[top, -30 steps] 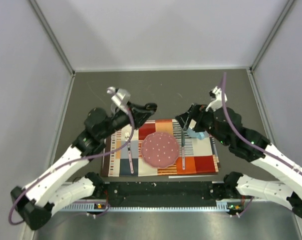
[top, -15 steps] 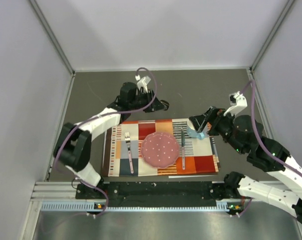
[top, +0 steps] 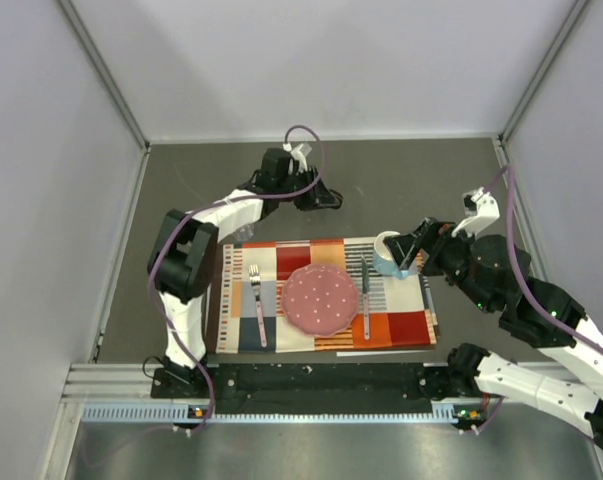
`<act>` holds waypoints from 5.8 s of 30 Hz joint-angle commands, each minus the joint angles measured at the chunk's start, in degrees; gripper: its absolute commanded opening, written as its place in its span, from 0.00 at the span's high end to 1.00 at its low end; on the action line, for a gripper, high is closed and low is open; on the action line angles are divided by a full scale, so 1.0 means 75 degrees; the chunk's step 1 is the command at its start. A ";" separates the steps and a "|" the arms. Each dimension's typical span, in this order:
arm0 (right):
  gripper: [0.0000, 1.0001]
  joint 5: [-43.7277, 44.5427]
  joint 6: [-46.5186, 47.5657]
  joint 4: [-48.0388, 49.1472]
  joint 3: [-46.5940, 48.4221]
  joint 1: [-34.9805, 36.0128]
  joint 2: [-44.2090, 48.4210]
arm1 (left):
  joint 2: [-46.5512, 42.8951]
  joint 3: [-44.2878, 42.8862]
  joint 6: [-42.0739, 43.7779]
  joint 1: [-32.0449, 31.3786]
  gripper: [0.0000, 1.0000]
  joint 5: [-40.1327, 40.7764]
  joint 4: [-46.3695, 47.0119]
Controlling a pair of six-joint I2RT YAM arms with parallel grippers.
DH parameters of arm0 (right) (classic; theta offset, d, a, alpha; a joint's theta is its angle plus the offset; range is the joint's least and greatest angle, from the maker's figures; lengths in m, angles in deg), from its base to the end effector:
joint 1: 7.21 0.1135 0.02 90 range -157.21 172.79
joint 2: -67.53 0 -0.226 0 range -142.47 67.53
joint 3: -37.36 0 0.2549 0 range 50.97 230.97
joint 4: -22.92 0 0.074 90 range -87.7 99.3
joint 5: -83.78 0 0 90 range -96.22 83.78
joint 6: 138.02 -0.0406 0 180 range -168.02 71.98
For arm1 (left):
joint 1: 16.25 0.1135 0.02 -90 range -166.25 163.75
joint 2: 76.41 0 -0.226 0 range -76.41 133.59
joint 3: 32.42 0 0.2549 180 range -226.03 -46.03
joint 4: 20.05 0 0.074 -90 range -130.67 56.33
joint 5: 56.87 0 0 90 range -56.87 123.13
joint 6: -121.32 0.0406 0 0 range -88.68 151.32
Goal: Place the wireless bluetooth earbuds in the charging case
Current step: Place the charging case at the center of the board, then pick up the charging case at the center of the board.
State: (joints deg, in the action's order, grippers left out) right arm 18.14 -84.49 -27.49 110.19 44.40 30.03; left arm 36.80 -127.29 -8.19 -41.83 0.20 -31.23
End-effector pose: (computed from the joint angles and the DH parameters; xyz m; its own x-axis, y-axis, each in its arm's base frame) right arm 0.1099 0.1117 0.3696 -0.4073 0.3578 -0.8403 -0.2793 0.8272 0.4876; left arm 0.3919 -0.2121 0.1878 -0.8449 -0.1876 -0.5009 0.3260 0.5619 -0.7603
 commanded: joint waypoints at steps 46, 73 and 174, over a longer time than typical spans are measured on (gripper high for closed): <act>0.09 0.0127 0.1124 -0.0730 0.0447 -0.0190 -0.0543 | 0.1019 -0.0768 0.0896 0.0329 0.53 0.1132 -0.1895; 0.01 -0.3728 -0.1135 -0.1375 0.0119 -0.6424 -0.2710 | -0.1932 0.0202 0.2361 0.0411 0.42 0.1930 -0.2294; 1.00 -0.4964 -0.3003 0.1605 0.0051 -0.8886 -0.4042 | -1.1931 0.5736 0.1014 0.0446 0.01 0.3582 -0.2153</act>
State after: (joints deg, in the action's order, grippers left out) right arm -12.92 -113.45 -26.27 113.41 -22.24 -10.73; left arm -54.39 -83.05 -1.92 -38.73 26.60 -48.59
